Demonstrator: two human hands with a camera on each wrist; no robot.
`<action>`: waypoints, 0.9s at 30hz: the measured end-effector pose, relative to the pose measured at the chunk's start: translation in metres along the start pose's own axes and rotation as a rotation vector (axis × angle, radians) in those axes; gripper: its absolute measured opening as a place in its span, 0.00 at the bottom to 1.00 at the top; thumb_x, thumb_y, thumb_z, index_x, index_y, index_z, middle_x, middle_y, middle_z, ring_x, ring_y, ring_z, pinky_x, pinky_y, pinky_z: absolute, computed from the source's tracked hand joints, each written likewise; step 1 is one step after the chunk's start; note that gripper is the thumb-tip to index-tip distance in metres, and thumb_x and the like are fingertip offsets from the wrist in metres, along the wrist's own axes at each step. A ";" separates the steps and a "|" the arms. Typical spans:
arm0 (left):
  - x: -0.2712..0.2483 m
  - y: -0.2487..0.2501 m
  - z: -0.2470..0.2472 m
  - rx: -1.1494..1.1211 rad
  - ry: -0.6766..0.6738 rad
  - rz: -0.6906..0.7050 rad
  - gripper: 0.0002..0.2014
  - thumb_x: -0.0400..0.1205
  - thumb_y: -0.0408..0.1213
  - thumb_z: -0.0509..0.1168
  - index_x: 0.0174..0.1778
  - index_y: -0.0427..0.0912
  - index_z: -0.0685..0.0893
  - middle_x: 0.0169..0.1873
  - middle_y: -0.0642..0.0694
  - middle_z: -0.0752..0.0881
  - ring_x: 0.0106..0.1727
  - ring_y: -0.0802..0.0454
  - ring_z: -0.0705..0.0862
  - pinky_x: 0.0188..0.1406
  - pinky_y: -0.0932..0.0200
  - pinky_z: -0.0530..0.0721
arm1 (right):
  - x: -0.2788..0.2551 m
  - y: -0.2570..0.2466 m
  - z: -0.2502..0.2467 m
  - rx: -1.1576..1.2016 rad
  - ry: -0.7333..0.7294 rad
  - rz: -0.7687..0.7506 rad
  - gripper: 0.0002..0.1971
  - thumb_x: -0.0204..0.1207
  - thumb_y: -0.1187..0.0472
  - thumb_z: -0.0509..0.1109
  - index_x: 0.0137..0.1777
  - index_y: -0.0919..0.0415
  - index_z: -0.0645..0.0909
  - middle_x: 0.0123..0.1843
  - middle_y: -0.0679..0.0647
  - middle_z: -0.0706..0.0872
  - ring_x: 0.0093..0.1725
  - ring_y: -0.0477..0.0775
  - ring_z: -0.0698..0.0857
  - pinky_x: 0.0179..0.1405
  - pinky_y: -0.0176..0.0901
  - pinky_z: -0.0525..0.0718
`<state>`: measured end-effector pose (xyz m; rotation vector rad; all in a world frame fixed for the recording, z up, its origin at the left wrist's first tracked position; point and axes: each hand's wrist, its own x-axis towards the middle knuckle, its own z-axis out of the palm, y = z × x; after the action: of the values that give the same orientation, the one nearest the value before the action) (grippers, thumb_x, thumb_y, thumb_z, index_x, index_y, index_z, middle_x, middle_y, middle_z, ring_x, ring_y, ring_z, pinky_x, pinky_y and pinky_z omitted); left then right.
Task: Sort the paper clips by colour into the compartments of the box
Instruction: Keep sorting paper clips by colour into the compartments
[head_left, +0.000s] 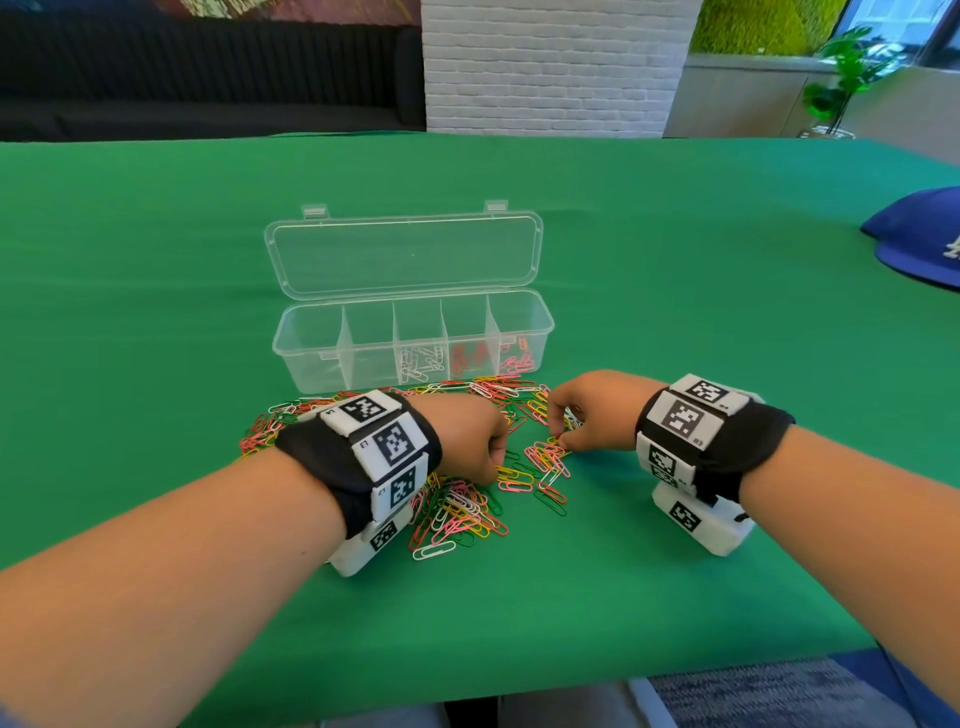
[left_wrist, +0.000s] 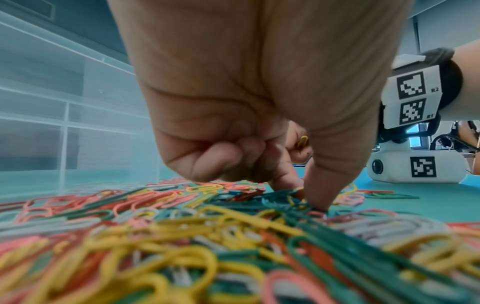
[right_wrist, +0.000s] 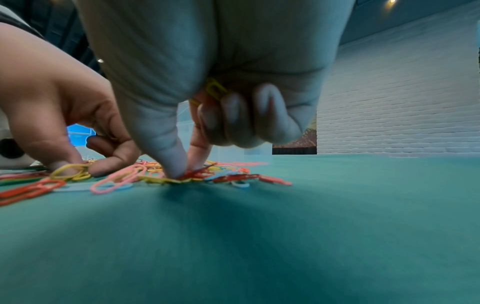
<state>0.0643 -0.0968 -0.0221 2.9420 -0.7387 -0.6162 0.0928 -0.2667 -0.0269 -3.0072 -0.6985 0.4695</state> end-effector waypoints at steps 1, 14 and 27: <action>0.000 0.000 -0.001 -0.006 -0.008 0.002 0.03 0.79 0.38 0.65 0.47 0.48 0.82 0.29 0.57 0.74 0.28 0.63 0.70 0.23 0.68 0.65 | 0.000 0.000 0.000 0.008 -0.001 -0.002 0.02 0.74 0.57 0.69 0.45 0.49 0.79 0.30 0.44 0.72 0.32 0.46 0.73 0.27 0.36 0.66; -0.009 -0.018 -0.010 -0.333 0.046 -0.071 0.08 0.77 0.37 0.63 0.32 0.47 0.73 0.30 0.50 0.76 0.31 0.52 0.72 0.34 0.60 0.75 | -0.004 -0.001 -0.002 0.055 -0.011 0.068 0.04 0.64 0.57 0.69 0.36 0.52 0.76 0.28 0.49 0.76 0.30 0.51 0.74 0.29 0.39 0.72; -0.018 -0.030 -0.006 -0.876 -0.011 -0.027 0.18 0.78 0.20 0.63 0.58 0.45 0.78 0.26 0.49 0.73 0.29 0.55 0.71 0.30 0.64 0.68 | 0.001 0.000 0.002 -0.012 0.009 0.003 0.10 0.73 0.54 0.70 0.55 0.48 0.82 0.31 0.44 0.71 0.39 0.50 0.74 0.30 0.37 0.68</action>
<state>0.0657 -0.0622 -0.0142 2.1368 -0.2990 -0.7185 0.0932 -0.2664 -0.0286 -3.0201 -0.6986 0.4539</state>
